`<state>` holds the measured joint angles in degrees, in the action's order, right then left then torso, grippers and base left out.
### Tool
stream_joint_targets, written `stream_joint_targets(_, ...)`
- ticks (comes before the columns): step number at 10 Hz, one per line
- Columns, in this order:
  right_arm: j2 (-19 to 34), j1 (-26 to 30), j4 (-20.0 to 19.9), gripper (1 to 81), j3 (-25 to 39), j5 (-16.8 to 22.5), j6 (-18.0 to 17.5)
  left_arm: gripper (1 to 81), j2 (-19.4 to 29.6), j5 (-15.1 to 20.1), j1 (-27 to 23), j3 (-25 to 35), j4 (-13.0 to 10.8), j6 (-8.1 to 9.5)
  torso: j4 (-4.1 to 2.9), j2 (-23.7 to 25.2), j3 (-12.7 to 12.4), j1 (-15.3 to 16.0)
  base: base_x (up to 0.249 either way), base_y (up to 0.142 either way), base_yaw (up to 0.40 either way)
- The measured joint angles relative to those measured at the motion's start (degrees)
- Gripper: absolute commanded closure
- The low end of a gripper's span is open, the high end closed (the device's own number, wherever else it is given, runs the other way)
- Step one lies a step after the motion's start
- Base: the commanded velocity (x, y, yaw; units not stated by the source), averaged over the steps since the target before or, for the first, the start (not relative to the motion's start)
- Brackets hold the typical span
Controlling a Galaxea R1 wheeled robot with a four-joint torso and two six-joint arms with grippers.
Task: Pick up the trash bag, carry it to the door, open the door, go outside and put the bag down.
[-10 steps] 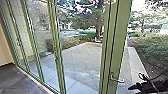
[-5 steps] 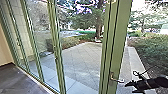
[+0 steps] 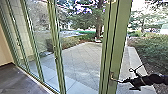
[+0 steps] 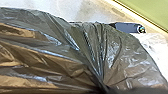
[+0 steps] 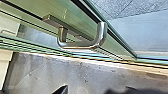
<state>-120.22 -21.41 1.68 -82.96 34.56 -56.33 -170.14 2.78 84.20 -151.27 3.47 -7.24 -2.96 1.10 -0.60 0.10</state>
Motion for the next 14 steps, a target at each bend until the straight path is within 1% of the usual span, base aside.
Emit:
stream_joint_targets(2, -2.0, 1.0, -0.2, 1.0, -3.3, -0.1, -1.5, 81.1, 0.0, 0.0, 0.0, 0.0, 0.1, 0.02, 0.0, 0.0, 0.0, 0.0, 0.0, 0.0, 0.0)
stream_joint_targets(6, -7.3, 1.1, -0.5, 1.0, -10.0, -0.1, -4.1, 81.1, 0.0, 0.1, 0.0, 0.0, 0.6, 0.02, 0.0, 0.0, 0.0, 0.0, 0.0, 0.0, 0.0)
stream_joint_targets(8, -9.4, 1.0, -0.6, 1.0, -13.5, 0.6, -6.2, 81.1, 0.0, 0.1, 0.0, 0.0, 0.6, 0.02, 0.0, 0.0, 0.0, 0.0, 0.0, 0.0, 0.0)
stream_joint_targets(10, -10.6, 0.7, -0.6, 1.0, -16.3, 1.0, -9.4, 81.1, 0.0, 0.1, 0.0, 0.0, 0.8, 0.02, 0.0, 0.0, 0.0, 0.0, 0.0, 0.0, 0.0)
stream_joint_targets(11, -10.8, 0.3, -0.7, 1.0, -17.2, 1.1, -10.5, 81.1, 0.0, 0.1, 0.0, 0.0, 0.8, 0.02, 0.0, 0.0, 0.0, 0.0, 0.0, 0.0, 0.0)
stream_joint_targets(14, -12.5, -0.1, -0.8, 1.0, -20.2, 1.2, -11.2, 81.1, 0.0, 0.1, 0.0, -0.1, 0.8, 0.02, 0.0, -0.1, 0.0, 0.0, 0.0, 0.0, 0.0)
